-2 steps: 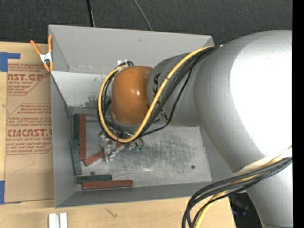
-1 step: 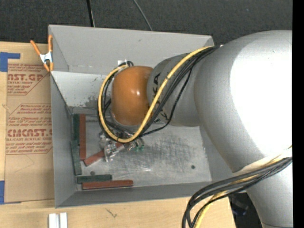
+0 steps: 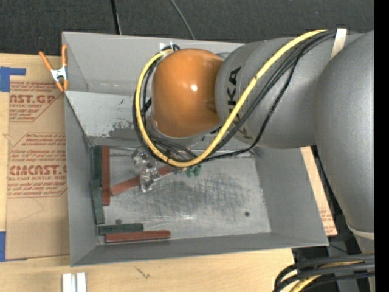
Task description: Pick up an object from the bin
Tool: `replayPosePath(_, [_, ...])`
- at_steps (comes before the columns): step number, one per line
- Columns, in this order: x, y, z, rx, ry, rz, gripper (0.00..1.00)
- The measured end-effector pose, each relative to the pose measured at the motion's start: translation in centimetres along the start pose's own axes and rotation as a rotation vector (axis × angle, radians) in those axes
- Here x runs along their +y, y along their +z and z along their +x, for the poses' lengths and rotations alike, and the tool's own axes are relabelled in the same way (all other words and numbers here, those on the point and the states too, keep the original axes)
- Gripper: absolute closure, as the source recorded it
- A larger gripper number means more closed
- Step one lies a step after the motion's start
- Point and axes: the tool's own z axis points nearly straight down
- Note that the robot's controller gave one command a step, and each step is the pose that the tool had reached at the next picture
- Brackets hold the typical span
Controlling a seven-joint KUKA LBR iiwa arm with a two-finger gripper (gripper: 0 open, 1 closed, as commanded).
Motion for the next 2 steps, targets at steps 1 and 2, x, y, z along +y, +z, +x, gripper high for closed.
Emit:
replayPosePath(1, [-0.01, 0.00, 0.00, 0.000, 0.000, 0.000, 1.00])
replayPosePath(2, [-0.01, 0.00, 0.00, 0.000, 0.000, 0.000, 1.00])
